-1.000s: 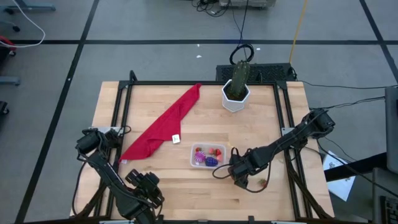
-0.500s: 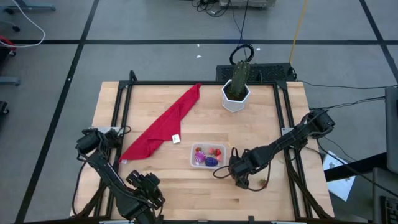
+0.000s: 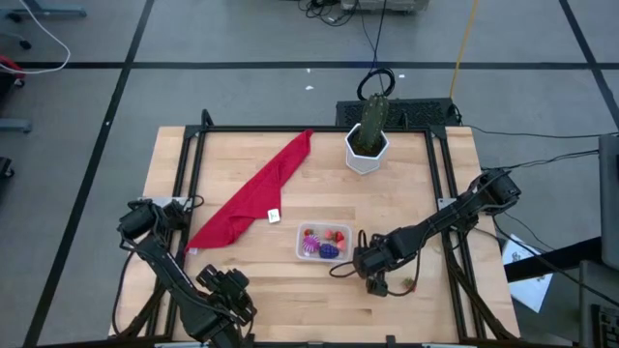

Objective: Pick and placing Produce into tupperware
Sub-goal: Put the pink dragon fruit into the transparent bin

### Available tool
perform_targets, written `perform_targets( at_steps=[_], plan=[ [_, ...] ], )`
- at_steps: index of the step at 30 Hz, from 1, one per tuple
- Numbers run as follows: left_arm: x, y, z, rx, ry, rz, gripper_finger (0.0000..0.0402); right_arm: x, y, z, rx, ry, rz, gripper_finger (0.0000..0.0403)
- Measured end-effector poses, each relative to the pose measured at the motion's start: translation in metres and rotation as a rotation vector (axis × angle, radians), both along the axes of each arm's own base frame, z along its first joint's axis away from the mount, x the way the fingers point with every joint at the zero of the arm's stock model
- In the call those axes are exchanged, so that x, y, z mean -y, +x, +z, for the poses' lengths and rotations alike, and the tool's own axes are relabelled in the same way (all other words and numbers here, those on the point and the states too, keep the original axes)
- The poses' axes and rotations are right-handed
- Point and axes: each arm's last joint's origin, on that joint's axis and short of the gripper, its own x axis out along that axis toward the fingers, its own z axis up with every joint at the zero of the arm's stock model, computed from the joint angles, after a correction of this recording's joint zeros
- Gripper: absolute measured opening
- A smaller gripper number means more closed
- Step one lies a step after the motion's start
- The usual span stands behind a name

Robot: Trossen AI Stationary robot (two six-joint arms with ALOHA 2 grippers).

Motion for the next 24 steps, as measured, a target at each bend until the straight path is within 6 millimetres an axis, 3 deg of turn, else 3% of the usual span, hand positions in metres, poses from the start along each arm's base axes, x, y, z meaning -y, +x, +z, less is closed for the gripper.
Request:
perform_targets(
  at_steps=[24],
  plan=[
    [0.0031,0.0023,-0.0009,0.028,-0.037,0.013,0.0253,0.0030,0.0030,0.0004,0.039,-0.020,0.104,0.0381]
  ],
)
